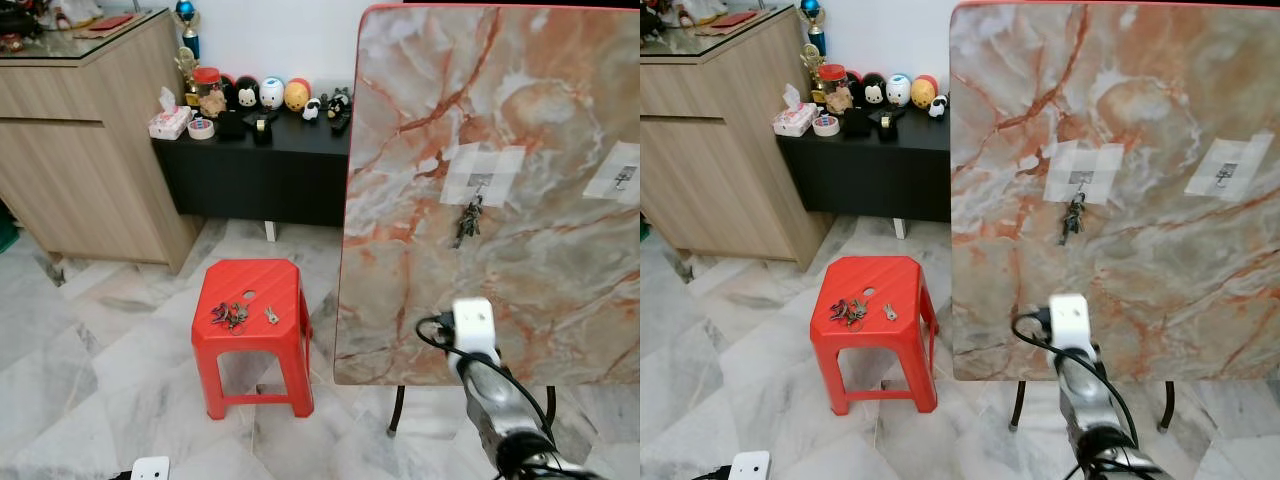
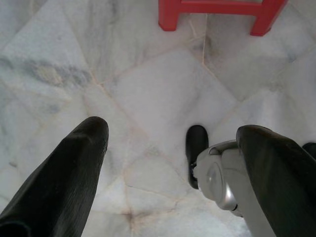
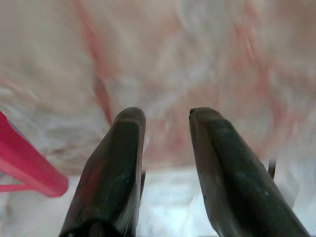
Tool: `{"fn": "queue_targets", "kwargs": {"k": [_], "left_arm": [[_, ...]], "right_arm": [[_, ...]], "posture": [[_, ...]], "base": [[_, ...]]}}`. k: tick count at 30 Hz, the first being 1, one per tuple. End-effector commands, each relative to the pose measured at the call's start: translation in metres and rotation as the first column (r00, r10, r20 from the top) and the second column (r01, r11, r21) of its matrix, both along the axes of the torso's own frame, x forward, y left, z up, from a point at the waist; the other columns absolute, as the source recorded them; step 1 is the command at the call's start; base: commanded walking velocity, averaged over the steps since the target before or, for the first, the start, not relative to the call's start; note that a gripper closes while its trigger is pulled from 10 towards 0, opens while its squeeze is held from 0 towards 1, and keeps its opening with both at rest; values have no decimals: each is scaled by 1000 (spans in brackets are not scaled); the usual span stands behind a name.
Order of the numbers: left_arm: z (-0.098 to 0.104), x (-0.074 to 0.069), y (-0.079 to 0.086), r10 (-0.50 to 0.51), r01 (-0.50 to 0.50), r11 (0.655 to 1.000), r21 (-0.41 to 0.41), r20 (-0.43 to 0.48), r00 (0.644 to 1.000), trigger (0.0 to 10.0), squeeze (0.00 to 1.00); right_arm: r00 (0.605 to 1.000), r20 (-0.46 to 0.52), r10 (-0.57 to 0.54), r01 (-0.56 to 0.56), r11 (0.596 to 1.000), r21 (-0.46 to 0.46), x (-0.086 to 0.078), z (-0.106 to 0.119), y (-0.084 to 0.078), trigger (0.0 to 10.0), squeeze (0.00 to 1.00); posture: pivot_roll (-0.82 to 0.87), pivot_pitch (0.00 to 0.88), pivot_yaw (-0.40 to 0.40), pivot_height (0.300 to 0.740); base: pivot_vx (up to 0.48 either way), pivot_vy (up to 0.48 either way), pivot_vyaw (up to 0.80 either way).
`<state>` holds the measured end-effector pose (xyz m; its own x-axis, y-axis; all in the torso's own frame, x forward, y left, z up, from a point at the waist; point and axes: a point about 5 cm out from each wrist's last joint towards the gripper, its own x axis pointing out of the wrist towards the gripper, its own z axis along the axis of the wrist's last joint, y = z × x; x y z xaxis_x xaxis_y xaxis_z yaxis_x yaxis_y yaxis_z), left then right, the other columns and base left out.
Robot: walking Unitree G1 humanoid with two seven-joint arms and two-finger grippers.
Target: Hang keys on a hook
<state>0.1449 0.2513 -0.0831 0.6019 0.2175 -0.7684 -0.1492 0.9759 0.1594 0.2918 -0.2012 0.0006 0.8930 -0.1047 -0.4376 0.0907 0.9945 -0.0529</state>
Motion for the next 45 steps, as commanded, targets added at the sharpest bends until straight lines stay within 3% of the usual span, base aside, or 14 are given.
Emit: {"fn": "queue_targets", "kwargs": {"k": [1,3,4,6,8,12,13,15,23,28,33,35,45], "left_arm": [[0,-5,7,-25,26,999,28,-31,999,10000,0],[2,-6,15,-38,40,998,49,-39,999,10000,0],[2,-6,15,-38,40,998,49,-39,999,10000,0],[6,-5,24,-32,35,997,65,-37,999,10000,0],[8,-4,28,-28,31,997,72,-36,999,10000,0],[11,1,34,-27,29,997,78,-28,999,10000,0],[11,1,34,-27,29,997,78,-28,999,10000,0],[12,3,33,-29,31,997,73,-21,999,10000,0],[12,1,35,-24,25,998,56,-30,999,10000,0],[5,3,16,-49,51,998,30,-47,998,10000,0],[4,4,12,-38,39,999,25,-50,998,10000,0],[3,3,12,-22,23,999,23,-50,999,10000,0],[5,-3,24,-6,9,999,52,-60,998,10000,0]], "right_arm": [[997,-79,5,1,997,76,-16,-18,5,10000,0],[973,-224,50,-9,984,180,-52,-50,20,10000,0],[973,-224,50,-9,984,180,-52,-50,20,10000,0],[938,-335,92,-28,981,190,-82,-71,31,10000,0],[918,-382,109,-38,981,189,-96,-79,35,10000,0],[858,-514,-10,118,977,178,-134,-97,35,10000,0],[858,-514,-10,118,977,178,-134,-97,35,10000,0],[859,-504,-93,230,948,218,-138,-99,32,10000,0],[860,-485,-161,285,939,192,-134,-95,11,10000,0],[868,-462,-182,286,944,167,-126,-89,-7,10000,0],[845,-477,-241,350,924,154,-136,-89,-27,10000,0],[829,-507,-235,343,930,130,-153,-93,-36,10000,0],[794,-569,-214,352,925,144,-176,-103,-29,10000,0]], "posture": [[-32,0,30,740],[-32,0,50,740],[-32,0,50,740],[-37,0,64,740],[-38,0,73,740],[-24,0,76,740],[-24,0,76,740],[-22,0,75,740],[-31,0,48,740],[-16,0,43,740],[-9,0,36,740],[5,0,35,740],[39,0,67,740]], "base": [[0,0,0],[0,0,0],[0,0,0],[0,0,0],[0,0,0],[0,0,0],[0,0,0],[0,0,0],[0,0,0],[0,0,0],[0,0,0],[0,0,0],[0,0,0]]}}
